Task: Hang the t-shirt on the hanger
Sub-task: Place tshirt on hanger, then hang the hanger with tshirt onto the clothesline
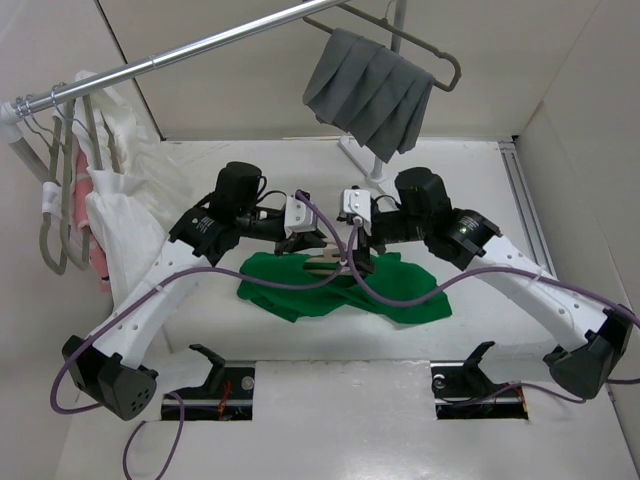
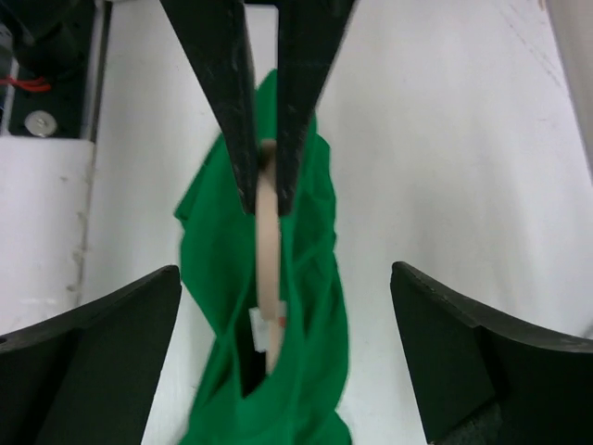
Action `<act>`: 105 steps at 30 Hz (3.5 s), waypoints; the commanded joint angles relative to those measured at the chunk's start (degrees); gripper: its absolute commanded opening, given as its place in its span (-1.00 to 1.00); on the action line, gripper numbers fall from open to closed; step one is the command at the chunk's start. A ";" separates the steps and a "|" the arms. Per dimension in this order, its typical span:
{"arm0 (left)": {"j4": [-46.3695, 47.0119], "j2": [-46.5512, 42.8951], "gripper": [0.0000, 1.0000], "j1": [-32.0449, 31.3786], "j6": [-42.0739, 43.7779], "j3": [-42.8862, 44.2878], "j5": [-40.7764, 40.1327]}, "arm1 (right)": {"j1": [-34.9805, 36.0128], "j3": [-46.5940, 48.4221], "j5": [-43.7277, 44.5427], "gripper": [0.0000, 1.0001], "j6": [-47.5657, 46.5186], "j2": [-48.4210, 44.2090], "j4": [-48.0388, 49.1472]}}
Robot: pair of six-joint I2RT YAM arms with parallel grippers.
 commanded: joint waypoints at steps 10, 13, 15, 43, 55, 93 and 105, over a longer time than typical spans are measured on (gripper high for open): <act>-1.68 -1.02 -1.00 -0.30 2.67 3.57 0.65 | -9.37 -8.49 -9.26 1.00 -8.64 0.37 -4.23; -1.16 -1.02 -1.00 -0.30 2.15 3.57 0.12 | -7.69 -9.90 -9.27 1.00 -8.64 2.05 -4.75; -1.16 -1.02 -1.00 -0.30 2.15 3.57 0.11 | -6.99 -10.95 -8.74 0.89 -8.03 3.10 -3.61; 42.66 -20.33 1.00 1.45 -27.20 -11.69 -23.16 | -19.10 11.24 -0.74 -1.00 0.94 4.58 -14.05; 42.53 -27.30 1.00 1.45 -27.82 -14.09 -26.43 | -24.48 57.74 -0.31 -1.00 6.46 23.74 -22.95; 36.37 -33.45 1.00 1.45 -29.58 -24.54 -31.44 | -19.92 56.13 19.82 0.02 28.91 34.59 14.85; 36.37 -32.92 1.00 1.45 -30.11 -34.64 -31.79 | -19.38 27.56 30.62 1.00 15.45 6.55 10.36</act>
